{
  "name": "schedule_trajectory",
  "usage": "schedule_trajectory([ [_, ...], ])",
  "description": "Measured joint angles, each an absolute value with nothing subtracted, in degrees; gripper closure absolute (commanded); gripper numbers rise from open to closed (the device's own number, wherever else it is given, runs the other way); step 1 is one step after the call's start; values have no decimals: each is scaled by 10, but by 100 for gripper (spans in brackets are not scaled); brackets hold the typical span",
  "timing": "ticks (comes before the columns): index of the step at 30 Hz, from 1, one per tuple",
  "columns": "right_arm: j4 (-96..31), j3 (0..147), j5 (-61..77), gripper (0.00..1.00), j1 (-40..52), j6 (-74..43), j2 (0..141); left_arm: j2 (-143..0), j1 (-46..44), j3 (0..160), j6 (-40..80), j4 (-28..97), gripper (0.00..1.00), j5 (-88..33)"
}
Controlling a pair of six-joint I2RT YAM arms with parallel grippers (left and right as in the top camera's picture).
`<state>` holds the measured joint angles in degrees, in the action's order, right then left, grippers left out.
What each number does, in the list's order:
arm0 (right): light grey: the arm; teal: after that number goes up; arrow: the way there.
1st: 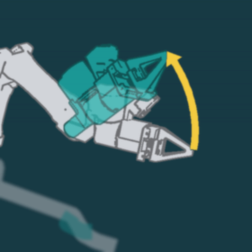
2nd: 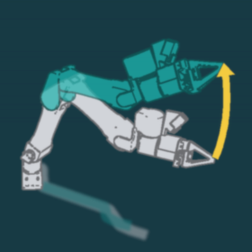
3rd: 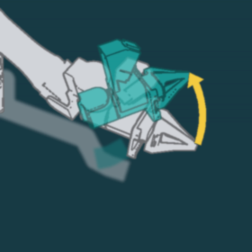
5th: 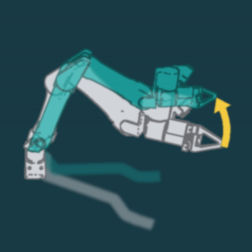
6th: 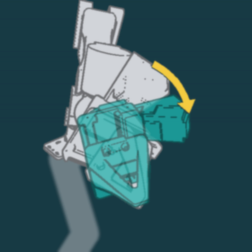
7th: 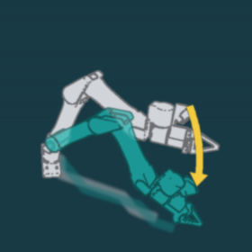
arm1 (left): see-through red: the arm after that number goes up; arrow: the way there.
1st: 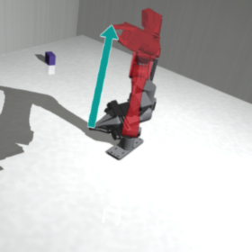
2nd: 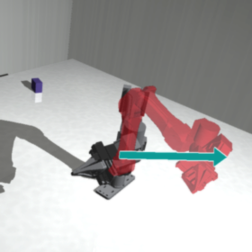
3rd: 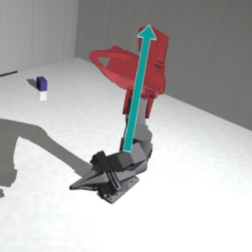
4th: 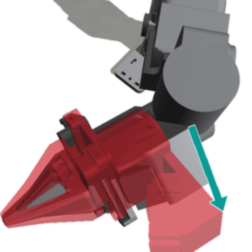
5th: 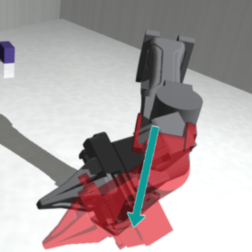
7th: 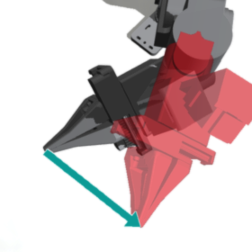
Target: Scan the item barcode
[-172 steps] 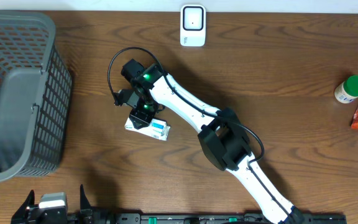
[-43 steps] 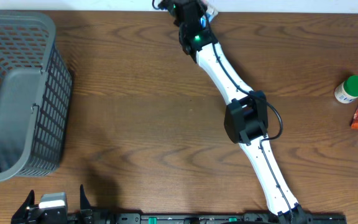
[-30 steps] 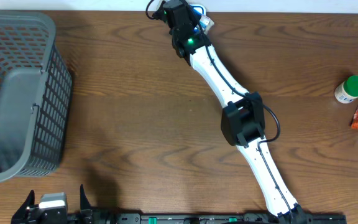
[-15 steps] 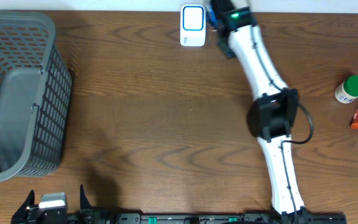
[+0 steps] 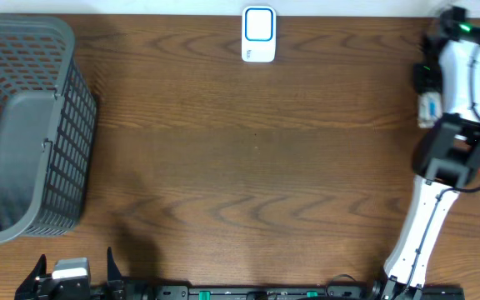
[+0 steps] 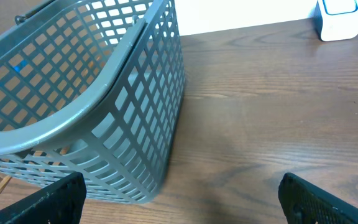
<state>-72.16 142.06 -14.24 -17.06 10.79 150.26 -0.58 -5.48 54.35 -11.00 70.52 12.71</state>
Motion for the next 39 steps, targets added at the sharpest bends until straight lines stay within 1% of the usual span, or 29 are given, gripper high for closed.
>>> schedule_trajectory([
  [1, -721, 1411, -137, 1, -189, 104, 1503, -6, -55, 543, -110, 705, 1, 127],
  [5, -724, 1406, -117, 1, -239, 87, 1503, -6, -55, 543, -110, 705, 1, 127],
  [7, -736, 1416, -84, 1, -256, 79, 1503, -6, -55, 543, -110, 705, 1, 127],
  [12, -742, 1467, 69, 1, -271, 68, 1479, -6, -55, 543, -110, 705, 1, 127],
  [15, -716, 1491, 161, 1, -265, 64, 1420, -6, -55, 543, -110, 705, 1, 127],
  [17, -696, 1501, 199, 1, -254, 55, 1364, -6, -55, 543, -110, 705, 1, 127],
  [21, -690, 1523, 237, 1, -208, 35, 1231, -6, -55, 543, -110, 705, 1, 127],
  [24, -698, 1533, 231, 1, -146, 29, 1147, -6, -55, 543, -110, 705, 1, 127],
  [28, -727, 1535, 156, 1, -31, 24, 1056, -6, -55, 543, -110, 705, 1, 127],
  [34, -820, 1531, 82, 1, 93, 19, 972, -6, -55, 543, -110, 705, 1, 127],
  [37, -856, 1531, 39, 1, 130, 2, 928, -6, -55, 543, -110, 705, 1, 127],
  [39, -894, 1531, -17, 1, 151, -18, 890, -6, -55, 543, -110, 705, 1, 127],
])
